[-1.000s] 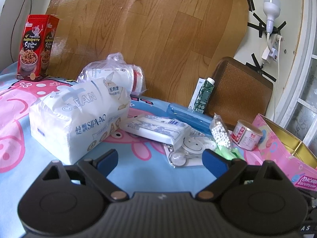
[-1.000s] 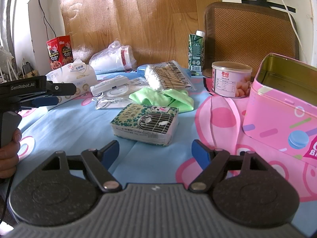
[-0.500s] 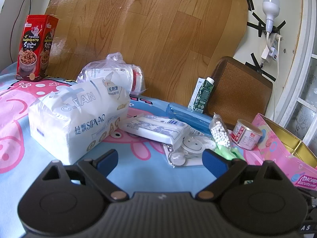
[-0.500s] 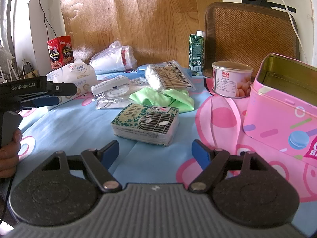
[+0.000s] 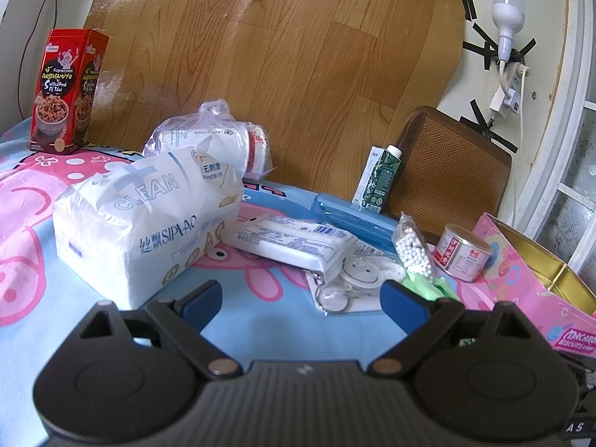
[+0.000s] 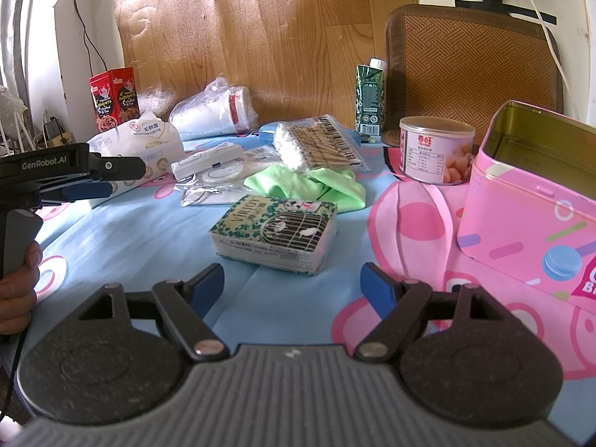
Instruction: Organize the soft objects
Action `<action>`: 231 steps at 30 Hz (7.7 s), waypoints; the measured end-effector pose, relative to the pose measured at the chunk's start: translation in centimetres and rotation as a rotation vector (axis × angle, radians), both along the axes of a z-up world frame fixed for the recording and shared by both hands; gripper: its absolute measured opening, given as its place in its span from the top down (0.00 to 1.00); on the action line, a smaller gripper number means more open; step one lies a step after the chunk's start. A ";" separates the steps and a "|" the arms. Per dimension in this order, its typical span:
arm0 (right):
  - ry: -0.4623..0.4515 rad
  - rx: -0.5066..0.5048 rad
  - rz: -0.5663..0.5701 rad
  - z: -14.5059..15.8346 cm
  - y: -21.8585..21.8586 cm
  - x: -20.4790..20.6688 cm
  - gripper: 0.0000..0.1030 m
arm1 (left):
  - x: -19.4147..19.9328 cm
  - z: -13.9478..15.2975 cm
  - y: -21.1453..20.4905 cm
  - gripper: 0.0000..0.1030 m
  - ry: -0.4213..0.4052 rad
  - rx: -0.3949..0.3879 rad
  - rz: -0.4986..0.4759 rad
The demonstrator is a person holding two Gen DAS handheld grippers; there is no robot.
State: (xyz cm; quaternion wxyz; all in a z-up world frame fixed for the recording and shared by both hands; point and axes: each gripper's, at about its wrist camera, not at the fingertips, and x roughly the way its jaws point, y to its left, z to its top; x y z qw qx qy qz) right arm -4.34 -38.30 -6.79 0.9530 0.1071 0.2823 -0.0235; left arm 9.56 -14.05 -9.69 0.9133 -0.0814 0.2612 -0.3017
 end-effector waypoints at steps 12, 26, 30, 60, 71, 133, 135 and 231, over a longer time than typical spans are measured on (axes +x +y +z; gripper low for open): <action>0.000 0.000 0.000 0.0 0.0 0.0 0.20 | 0.0 0.0 0.0 0.08 0.000 0.000 -0.001; -0.001 -0.001 0.001 0.0 0.0 0.0 0.20 | 0.0 0.0 -0.1 0.08 0.000 0.000 -0.002; -0.001 -0.001 0.001 -0.1 0.0 0.0 0.20 | -0.1 0.0 -0.1 0.08 0.001 0.000 -0.002; -0.001 0.002 0.003 -0.1 0.1 0.1 0.20 | -0.1 0.0 -0.2 0.08 0.001 0.000 -0.004; -0.006 0.015 0.006 0.1 -0.3 0.1 0.20 | -0.6 1.2 -1.6 0.12 0.074 -0.054 -0.138; 0.014 -0.284 0.341 3.0 7.3 17.1 0.24 | 1.0 0.4 6.3 0.25 0.010 -0.197 0.072; -0.066 -0.281 0.355 4.5 7.4 14.4 0.24 | 0.8 0.3 6.3 0.25 0.007 -0.195 0.067; -0.013 -0.091 0.205 -0.1 2.8 -0.4 0.43 | -3.9 -0.5 -5.3 0.39 0.085 0.094 -0.331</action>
